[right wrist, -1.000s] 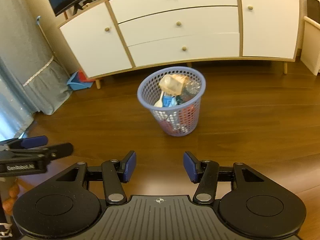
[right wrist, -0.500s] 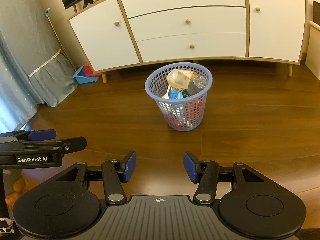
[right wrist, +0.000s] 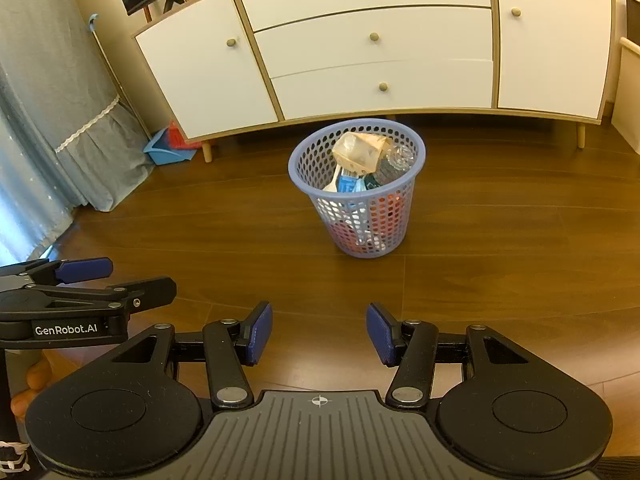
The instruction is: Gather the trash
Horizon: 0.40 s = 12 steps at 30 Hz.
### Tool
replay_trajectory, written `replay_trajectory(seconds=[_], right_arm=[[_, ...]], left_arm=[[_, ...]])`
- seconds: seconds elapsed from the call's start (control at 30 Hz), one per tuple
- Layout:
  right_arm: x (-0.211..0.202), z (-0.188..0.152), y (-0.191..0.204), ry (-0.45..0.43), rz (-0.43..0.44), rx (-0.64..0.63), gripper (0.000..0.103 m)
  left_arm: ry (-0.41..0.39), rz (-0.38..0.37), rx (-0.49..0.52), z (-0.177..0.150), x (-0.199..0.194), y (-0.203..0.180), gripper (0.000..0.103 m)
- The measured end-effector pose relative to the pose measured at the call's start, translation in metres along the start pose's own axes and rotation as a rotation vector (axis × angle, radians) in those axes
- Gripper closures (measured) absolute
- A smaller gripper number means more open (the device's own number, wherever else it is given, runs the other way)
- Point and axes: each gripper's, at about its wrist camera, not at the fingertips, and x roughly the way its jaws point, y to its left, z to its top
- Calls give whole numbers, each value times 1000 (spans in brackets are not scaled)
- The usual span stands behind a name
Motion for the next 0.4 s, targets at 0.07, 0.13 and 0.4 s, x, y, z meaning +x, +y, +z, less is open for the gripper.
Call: replay_trajectory(seconds=[0.07, 0.13, 0.4], right_arm=[[0, 0, 0, 0, 0, 0, 53], [1, -1, 0, 1, -1, 1, 53], [2, 0, -2, -1, -1, 6, 53]], left_arm=[[0, 0, 2, 0, 0, 0, 9], [1, -2, 2, 0, 1, 0, 9], [-20, 20, 33, -2, 1, -3, 9]])
